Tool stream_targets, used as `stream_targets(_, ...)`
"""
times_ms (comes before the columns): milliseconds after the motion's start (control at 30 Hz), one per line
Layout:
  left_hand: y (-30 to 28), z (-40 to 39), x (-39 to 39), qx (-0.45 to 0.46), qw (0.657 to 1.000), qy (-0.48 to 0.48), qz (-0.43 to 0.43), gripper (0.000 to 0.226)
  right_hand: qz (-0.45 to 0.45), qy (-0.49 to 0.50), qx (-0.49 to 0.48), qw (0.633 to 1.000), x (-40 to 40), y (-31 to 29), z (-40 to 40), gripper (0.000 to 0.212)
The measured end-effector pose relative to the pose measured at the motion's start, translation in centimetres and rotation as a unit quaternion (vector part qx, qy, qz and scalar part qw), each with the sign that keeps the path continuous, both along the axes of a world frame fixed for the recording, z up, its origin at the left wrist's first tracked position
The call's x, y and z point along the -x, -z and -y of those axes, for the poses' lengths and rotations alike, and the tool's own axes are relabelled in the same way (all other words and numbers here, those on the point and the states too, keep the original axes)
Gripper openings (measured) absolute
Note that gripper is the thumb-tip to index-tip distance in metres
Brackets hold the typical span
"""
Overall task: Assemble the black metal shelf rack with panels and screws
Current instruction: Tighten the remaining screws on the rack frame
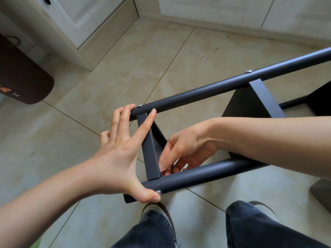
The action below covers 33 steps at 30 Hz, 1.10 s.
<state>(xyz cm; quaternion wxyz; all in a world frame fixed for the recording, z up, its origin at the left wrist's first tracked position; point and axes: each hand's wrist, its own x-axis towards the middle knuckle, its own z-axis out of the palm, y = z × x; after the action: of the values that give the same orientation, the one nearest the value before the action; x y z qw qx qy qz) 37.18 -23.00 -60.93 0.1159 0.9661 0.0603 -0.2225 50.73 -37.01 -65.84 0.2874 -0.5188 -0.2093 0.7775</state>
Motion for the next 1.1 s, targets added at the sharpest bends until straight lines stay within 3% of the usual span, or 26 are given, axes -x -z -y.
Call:
stream_targets(700,-0.18,0.36,-0.12,-0.003,1.000,0.003,-0.012,0.154,0.089,-0.030,-0.033,0.995,0.15,-0.08,0.14,0.030)
stream_targets(1100,0.14,0.22,-0.03,0.005,1.000,-0.002,-0.005,0.154,0.053,-0.025,-0.007,0.998,-0.14,-0.27,0.05,0.019)
